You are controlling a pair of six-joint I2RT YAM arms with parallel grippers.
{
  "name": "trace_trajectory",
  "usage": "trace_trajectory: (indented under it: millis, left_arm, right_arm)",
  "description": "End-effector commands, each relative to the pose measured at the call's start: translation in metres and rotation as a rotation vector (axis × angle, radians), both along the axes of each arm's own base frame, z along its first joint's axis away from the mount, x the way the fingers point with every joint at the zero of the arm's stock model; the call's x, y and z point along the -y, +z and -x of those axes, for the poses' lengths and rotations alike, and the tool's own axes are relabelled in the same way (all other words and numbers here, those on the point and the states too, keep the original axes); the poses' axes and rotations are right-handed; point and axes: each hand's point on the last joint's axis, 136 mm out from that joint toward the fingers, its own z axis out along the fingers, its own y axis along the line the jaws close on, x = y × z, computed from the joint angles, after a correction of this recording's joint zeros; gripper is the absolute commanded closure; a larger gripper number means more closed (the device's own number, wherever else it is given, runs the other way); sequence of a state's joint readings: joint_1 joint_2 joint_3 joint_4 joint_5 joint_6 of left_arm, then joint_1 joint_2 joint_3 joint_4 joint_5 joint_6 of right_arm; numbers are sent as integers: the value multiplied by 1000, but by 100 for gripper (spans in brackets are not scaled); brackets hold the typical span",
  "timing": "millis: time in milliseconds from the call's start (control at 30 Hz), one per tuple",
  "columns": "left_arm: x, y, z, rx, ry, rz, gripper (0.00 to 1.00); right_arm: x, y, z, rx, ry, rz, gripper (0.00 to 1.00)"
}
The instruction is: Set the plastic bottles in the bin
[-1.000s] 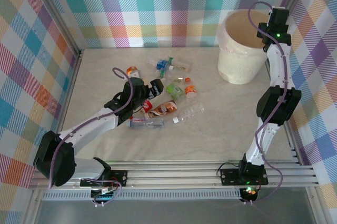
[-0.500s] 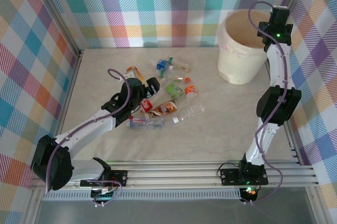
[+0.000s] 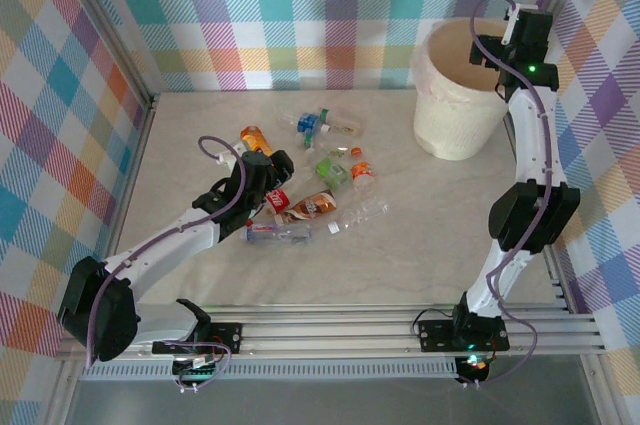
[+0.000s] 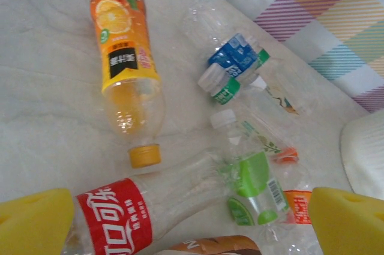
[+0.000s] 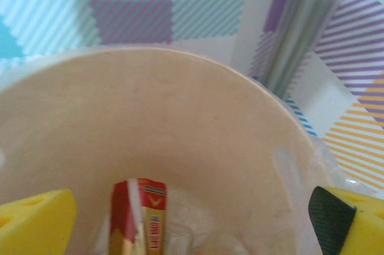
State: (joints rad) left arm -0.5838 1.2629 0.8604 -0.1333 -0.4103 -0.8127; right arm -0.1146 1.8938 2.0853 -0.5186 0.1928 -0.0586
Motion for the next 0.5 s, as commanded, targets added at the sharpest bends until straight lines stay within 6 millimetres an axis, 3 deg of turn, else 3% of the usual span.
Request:
trace_trajectory:
  millis: [0, 200, 467]
  left_arm:
    - [-22, -6, 8, -33, 88, -15, 0]
    - [-31, -17, 16, -81, 117, -23, 0]
    - [-42, -33, 38, -179, 141, -23, 0]
  right_arm:
    - [-29, 18, 15, 34, 92, -73, 0]
    - [-72, 36, 41, 102, 230, -109, 0]
    - [-131, 34, 85, 140, 477, -297, 0]
